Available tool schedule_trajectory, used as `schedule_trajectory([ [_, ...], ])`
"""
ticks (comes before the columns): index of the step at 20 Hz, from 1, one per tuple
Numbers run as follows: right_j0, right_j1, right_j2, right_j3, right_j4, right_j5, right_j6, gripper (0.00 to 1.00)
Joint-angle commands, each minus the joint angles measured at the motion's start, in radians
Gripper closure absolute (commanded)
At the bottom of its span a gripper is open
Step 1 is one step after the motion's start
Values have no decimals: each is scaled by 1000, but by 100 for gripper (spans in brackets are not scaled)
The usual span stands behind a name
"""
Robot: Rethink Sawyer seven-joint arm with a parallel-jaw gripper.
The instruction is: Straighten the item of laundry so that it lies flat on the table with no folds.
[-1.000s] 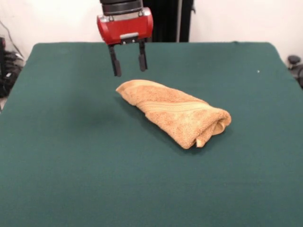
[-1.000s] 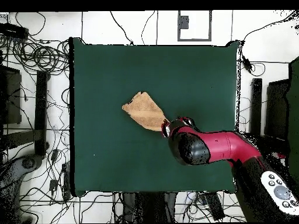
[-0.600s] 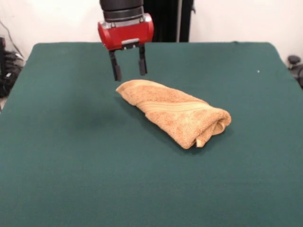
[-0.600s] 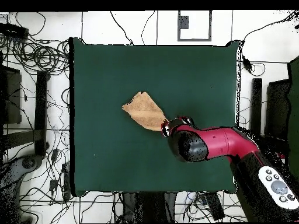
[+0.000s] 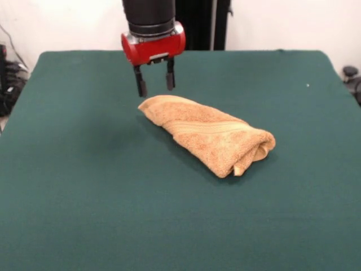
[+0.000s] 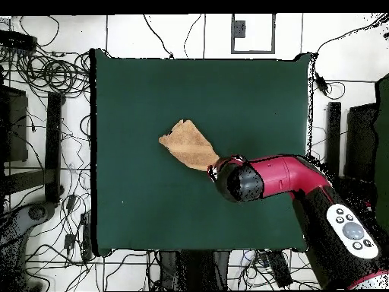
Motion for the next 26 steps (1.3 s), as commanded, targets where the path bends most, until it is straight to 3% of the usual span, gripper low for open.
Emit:
schedule_trajectory([
  [1, 53, 30, 67, -68, -38, 137, -288, 0],
  [11, -5, 61, 88, -105, -73, 176, -353, 0],
  [26, 5, 96, 62, -141, -82, 214, -379, 0],
])
